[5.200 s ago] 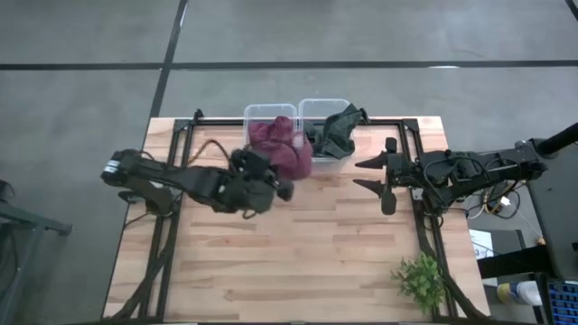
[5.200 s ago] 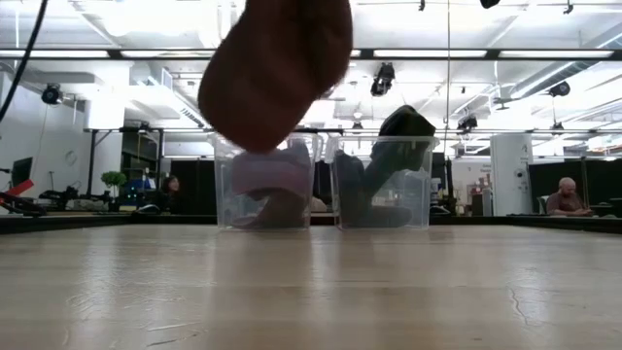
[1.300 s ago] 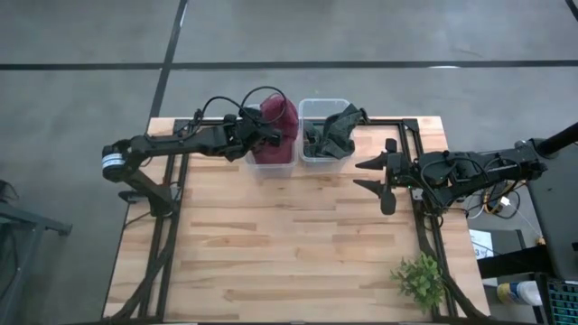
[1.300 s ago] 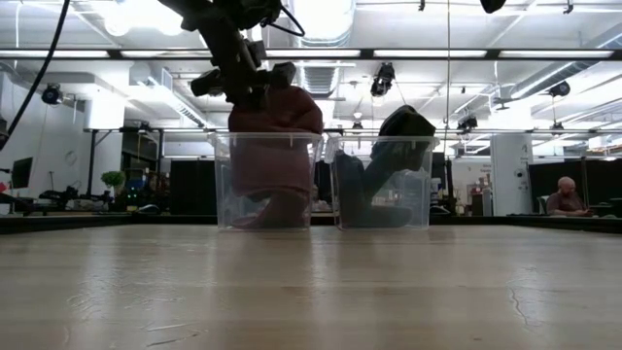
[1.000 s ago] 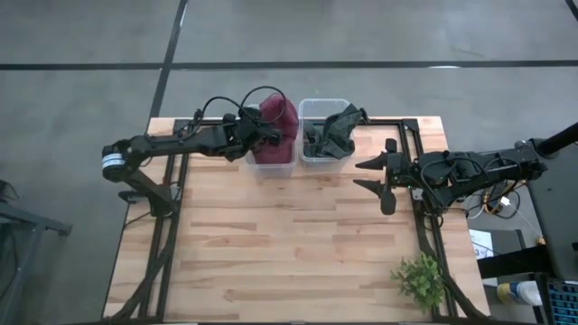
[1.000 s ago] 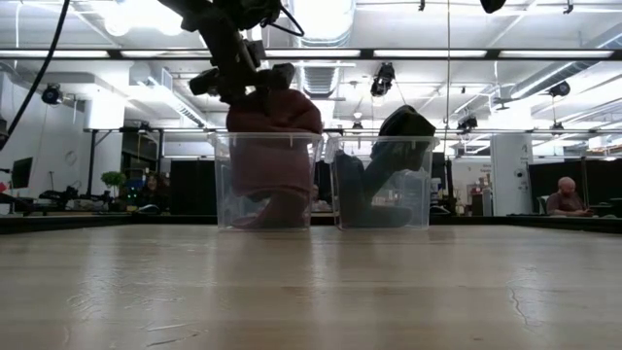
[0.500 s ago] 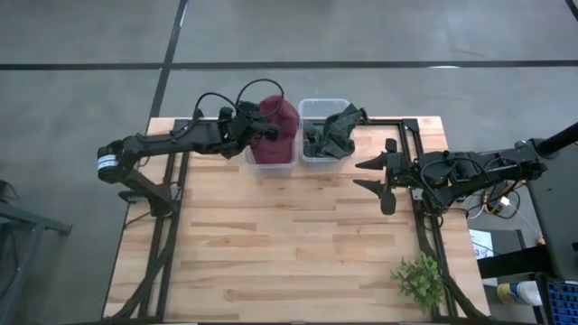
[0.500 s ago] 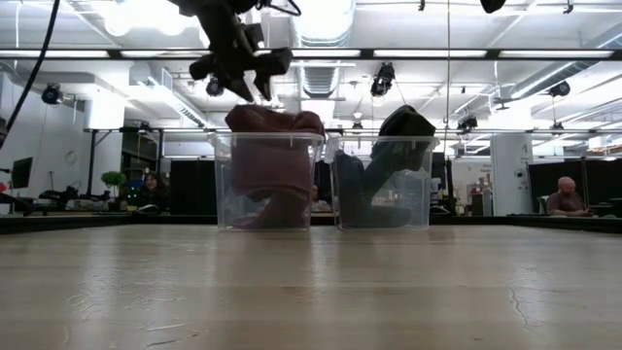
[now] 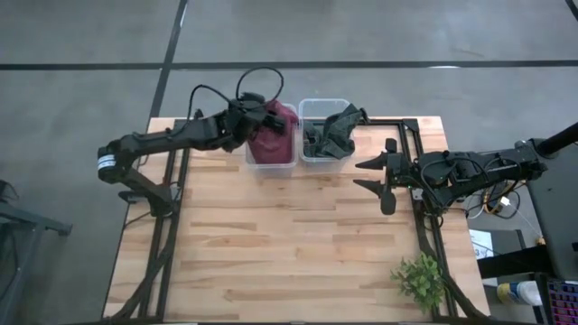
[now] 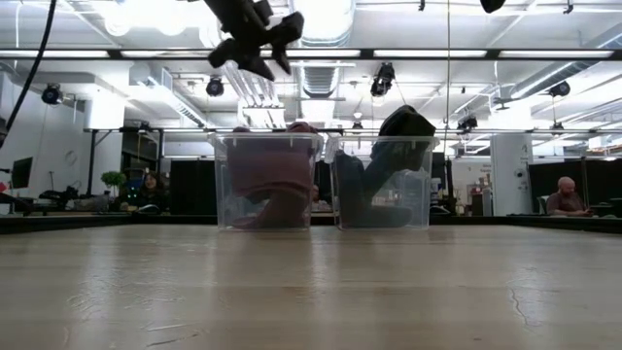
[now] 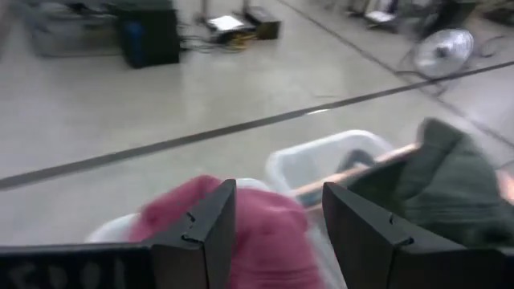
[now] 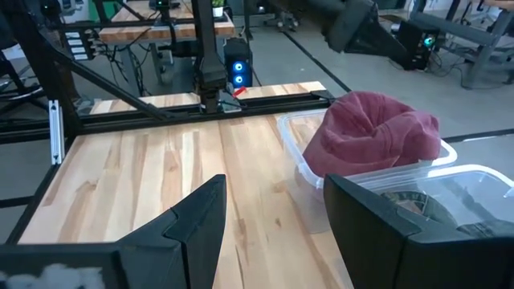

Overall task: Pick & Place hat
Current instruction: Put the red cap into the left transparent bin

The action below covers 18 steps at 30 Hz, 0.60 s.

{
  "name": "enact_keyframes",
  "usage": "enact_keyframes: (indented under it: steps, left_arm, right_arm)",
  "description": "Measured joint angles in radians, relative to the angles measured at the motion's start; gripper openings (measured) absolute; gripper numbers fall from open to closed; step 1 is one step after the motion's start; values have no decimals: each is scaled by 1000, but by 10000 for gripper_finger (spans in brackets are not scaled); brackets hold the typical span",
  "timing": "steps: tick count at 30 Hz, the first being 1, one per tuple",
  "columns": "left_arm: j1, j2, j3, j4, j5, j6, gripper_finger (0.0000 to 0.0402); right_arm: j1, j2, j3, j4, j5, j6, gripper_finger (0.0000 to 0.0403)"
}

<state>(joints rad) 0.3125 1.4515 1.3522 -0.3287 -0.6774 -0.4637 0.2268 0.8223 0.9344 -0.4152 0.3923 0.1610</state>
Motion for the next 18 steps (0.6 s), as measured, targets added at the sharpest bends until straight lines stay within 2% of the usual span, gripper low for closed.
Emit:
enact_keyframes:
  steps: [2, 8, 13, 18]
  left_arm:
    - [4, 14, -13, 41, 37, -1, 178]
    - [53, 142, -51, 2, 58, -39, 178]
    - [98, 299, -77, -26, 226, -157, 178]
    - [95, 383, -63, -26, 251, -152, 178]
  right_arm:
    - [0, 0, 0, 0, 0, -4, 203]
    - [0, 0, 0, 0, 0, 14, 203]
    - [0, 0, 0, 0, 0, 27, 203]
    - [0, 0, 0, 0, 0, 66, 203]
